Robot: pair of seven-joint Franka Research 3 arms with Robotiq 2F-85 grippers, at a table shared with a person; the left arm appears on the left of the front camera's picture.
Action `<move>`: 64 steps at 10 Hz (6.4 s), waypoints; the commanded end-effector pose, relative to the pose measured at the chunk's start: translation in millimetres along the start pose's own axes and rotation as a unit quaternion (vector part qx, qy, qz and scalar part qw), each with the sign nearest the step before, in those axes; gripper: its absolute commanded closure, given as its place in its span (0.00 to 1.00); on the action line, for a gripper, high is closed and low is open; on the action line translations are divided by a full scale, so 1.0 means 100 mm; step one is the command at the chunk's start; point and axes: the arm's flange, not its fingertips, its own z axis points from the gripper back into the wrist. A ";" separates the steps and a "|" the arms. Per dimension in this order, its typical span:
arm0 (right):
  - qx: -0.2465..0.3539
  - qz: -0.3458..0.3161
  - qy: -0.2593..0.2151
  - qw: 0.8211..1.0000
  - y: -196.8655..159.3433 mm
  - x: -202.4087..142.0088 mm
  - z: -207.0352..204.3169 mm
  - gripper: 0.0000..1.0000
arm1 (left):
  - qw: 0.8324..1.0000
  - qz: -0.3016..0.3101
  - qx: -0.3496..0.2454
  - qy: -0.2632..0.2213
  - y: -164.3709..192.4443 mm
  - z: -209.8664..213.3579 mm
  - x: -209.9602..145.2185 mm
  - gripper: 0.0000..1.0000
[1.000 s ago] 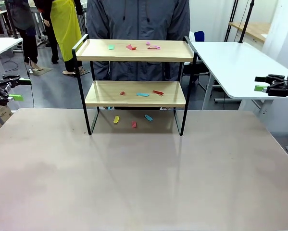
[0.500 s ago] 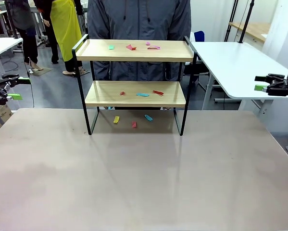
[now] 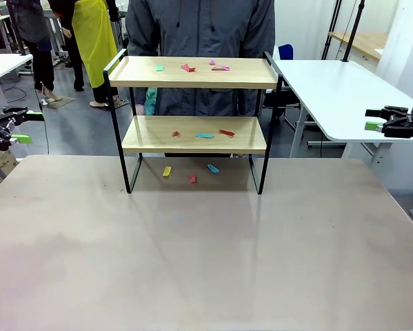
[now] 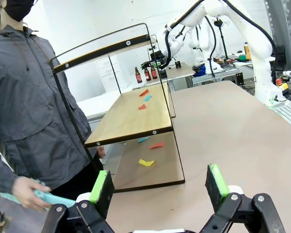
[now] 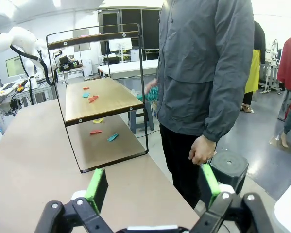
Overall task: Clean the shelf.
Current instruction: Pick up the Duster handed by the human.
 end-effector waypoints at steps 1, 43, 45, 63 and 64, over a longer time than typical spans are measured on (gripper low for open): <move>0.000 0.001 -0.001 1.000 0.00 0.01 0.00 0.00 | 1.000 -0.002 0.000 0.001 0.01 0.00 0.02 0.00; 0.000 0.001 -0.001 1.000 0.00 0.01 0.00 0.00 | 0.758 0.391 0.385 0.352 -0.85 -1.74 3.01 0.00; 0.000 0.001 -0.001 1.000 0.00 0.01 0.00 0.00 | 0.737 0.399 0.406 0.366 -0.78 -1.76 2.97 0.00; 0.000 0.001 -0.001 1.000 0.00 0.01 0.00 0.00 | 0.686 0.405 0.442 0.413 -0.53 -1.86 2.19 1.00; 0.000 0.001 -0.001 1.000 0.00 0.01 0.00 0.00 | 0.686 0.401 0.442 0.416 -0.55 -1.88 2.20 1.00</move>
